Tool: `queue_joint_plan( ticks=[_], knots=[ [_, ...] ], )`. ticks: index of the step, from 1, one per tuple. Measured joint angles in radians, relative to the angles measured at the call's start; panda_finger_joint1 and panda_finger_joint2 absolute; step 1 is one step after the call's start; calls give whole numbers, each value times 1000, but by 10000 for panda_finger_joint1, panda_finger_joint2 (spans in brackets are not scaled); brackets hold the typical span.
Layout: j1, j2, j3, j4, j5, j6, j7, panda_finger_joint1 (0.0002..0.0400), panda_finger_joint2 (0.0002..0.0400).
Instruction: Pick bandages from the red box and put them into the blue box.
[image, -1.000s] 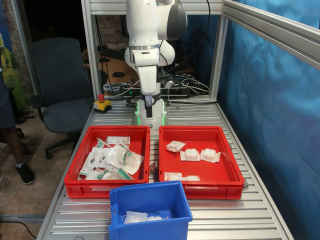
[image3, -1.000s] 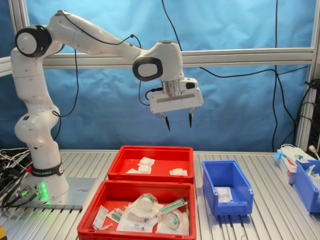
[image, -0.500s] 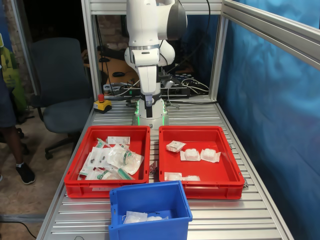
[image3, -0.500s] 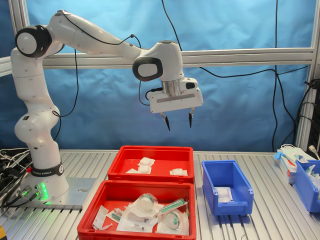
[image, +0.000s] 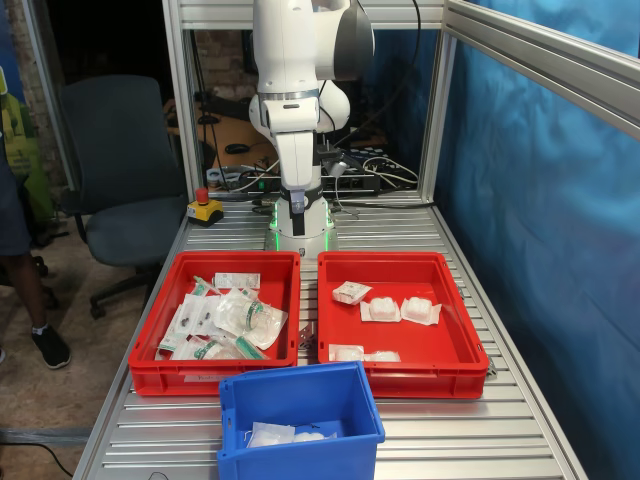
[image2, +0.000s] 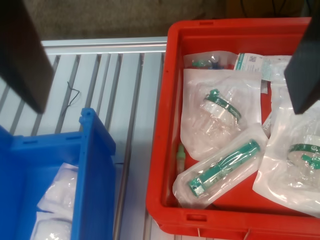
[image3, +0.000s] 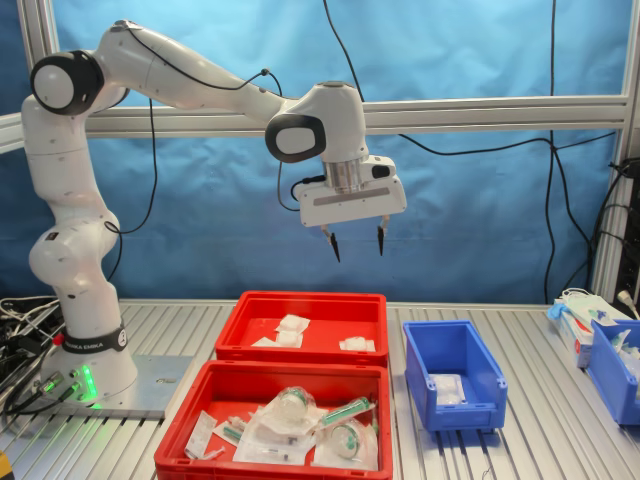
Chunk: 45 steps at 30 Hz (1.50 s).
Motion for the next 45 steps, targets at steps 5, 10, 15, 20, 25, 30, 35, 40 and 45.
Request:
queue_joint_plan(
  ticks=[5,10,15,20,25,30,35,40,45],
  knots=[
    [1,0,0,-2,0,0,0,400,400],
    [2,0,0,-7,0,0,0,400,400],
    [12,0,0,-24,0,1,0,400,400],
    [22,0,0,-47,0,5,0,400,400],
    [34,0,0,-80,0,44,0,400,400],
    [53,1,0,-125,0,93,0,400,400],
    [70,1,0,-164,0,112,9,400,400],
    [86,1,1,-196,0,123,33,400,400],
    [107,1,2,-222,0,128,64,400,400]
  ],
)
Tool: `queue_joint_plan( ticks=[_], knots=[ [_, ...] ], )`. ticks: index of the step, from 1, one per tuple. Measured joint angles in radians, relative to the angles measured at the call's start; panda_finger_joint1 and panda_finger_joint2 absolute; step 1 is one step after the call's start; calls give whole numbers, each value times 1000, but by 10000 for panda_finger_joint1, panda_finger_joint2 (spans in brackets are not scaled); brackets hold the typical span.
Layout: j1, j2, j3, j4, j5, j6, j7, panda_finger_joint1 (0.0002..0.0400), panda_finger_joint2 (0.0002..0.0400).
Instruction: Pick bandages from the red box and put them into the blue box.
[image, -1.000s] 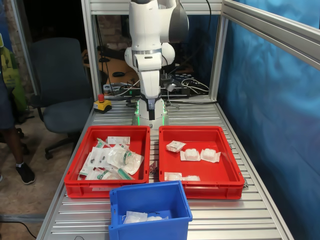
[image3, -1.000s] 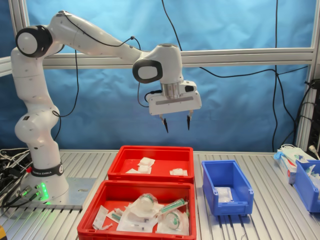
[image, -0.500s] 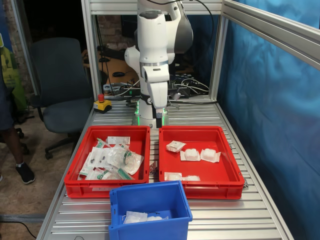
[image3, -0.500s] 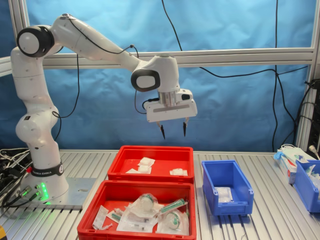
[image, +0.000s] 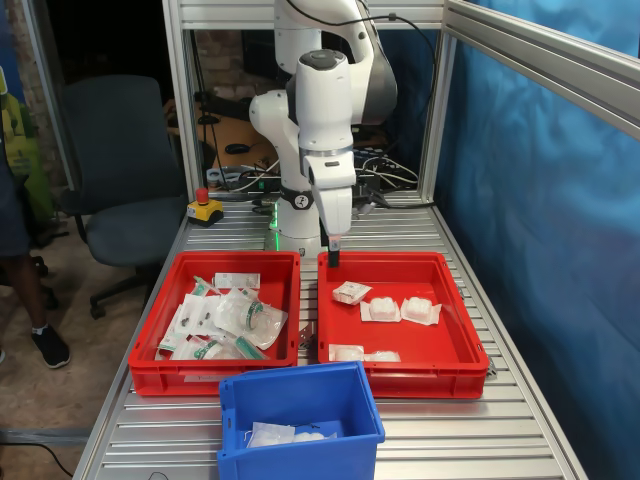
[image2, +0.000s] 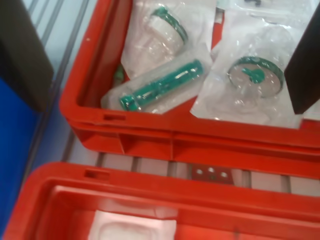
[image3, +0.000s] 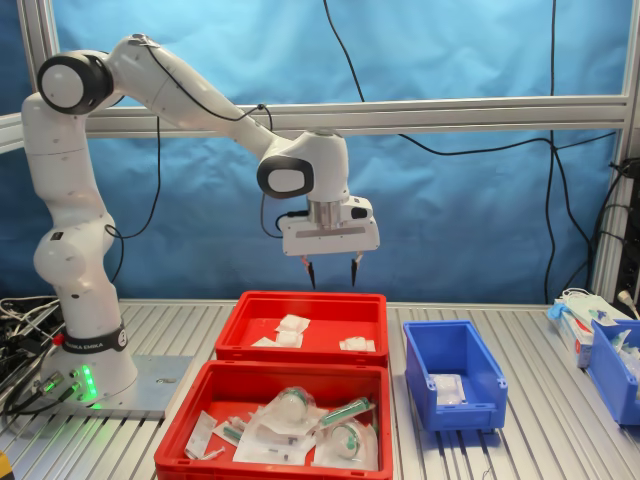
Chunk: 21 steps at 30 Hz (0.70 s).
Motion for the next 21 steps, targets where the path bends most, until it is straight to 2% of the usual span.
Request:
queue_joint_plan(
  ticks=[10,16,17,21],
  knots=[
    [29,0,2,-43,0,17,53,400,400],
    [50,0,5,-82,0,58,97,400,400],
    [61,0,6,-100,0,78,114,400,400],
    [74,0,8,-124,0,98,131,400,400]
  ],
)
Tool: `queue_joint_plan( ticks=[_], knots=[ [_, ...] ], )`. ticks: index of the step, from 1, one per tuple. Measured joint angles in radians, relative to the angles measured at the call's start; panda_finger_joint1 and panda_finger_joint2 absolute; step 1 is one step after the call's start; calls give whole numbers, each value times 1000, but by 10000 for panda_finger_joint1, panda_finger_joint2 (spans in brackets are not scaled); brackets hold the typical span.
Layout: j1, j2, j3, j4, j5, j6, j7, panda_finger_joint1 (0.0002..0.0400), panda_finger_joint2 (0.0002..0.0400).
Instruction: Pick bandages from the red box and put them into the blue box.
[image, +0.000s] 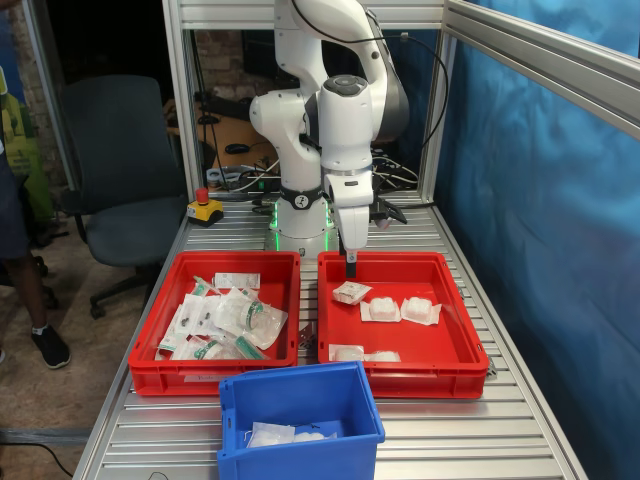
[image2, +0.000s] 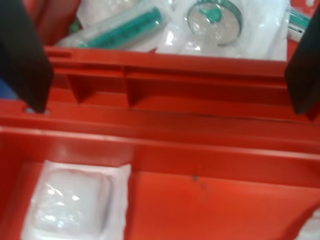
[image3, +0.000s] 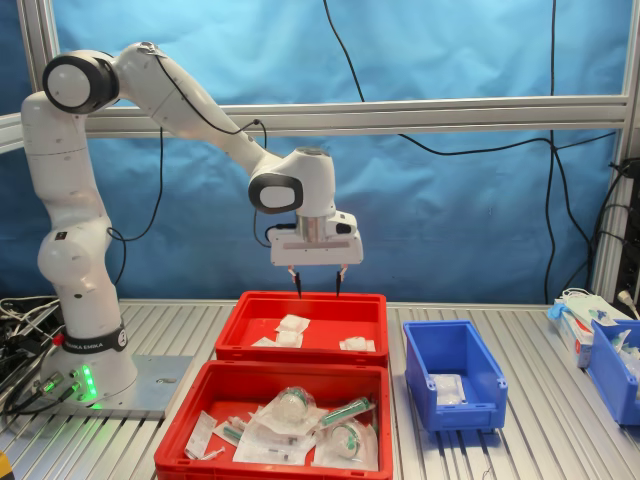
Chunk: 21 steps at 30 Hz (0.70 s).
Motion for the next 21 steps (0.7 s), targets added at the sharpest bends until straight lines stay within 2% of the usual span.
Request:
queue_joint_plan(
  ticks=[13,21],
  knots=[
    [47,0,5,-88,0,61,63,400,400],
    [84,0,6,-131,0,115,88,400,400]
  ],
)
